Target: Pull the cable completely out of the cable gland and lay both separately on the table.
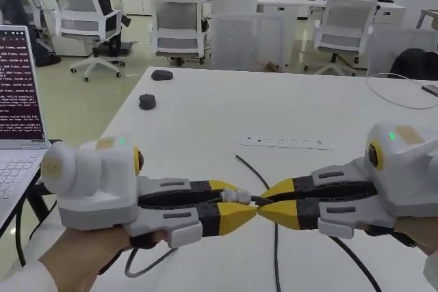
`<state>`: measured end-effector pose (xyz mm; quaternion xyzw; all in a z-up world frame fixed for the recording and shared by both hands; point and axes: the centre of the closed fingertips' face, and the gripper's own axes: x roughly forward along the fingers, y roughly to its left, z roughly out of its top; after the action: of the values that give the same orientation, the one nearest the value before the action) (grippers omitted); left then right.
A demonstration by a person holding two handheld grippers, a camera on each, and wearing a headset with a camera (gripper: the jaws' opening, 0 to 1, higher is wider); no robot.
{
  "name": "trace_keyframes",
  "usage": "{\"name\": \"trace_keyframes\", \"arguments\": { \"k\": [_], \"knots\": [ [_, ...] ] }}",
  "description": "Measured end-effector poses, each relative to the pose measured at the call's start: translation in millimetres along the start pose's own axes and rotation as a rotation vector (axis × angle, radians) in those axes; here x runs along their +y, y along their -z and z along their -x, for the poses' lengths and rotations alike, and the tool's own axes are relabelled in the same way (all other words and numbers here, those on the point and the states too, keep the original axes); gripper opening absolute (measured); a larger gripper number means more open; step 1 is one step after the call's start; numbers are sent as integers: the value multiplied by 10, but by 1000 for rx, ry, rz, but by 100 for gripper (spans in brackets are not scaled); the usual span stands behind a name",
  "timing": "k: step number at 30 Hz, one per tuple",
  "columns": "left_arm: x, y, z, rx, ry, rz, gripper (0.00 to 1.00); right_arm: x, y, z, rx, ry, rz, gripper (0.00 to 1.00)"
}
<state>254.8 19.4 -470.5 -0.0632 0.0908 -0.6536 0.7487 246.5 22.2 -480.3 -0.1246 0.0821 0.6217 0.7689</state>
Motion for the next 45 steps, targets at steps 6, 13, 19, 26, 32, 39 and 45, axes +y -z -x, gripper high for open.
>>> {"name": "trace_keyframes", "arguments": {
  "k": [6,13,19,26,32,39,45],
  "knots": [
    [16,11,8,-3,0,6,17,4,16,-16,5,-1,0,3],
    [77,-32,88,-28,-20,17,17,-60,56,21,5,24,-12,3],
    [127,-41,169,-24,-41,8,17,-115,180,86,26,49,-30,3],
    [155,-62,259,-30,-61,6,17,-134,415,193,75,73,-62,3],
    [196,-58,332,-35,-81,11,17,-165,630,334,98,101,-105,3],
    [188,-52,324,-32,-82,8,17,-176,811,369,143,108,-126,3],
    [190,-68,311,-34,-85,2,17,-194,813,358,146,113,-136,3]
  ]
}}
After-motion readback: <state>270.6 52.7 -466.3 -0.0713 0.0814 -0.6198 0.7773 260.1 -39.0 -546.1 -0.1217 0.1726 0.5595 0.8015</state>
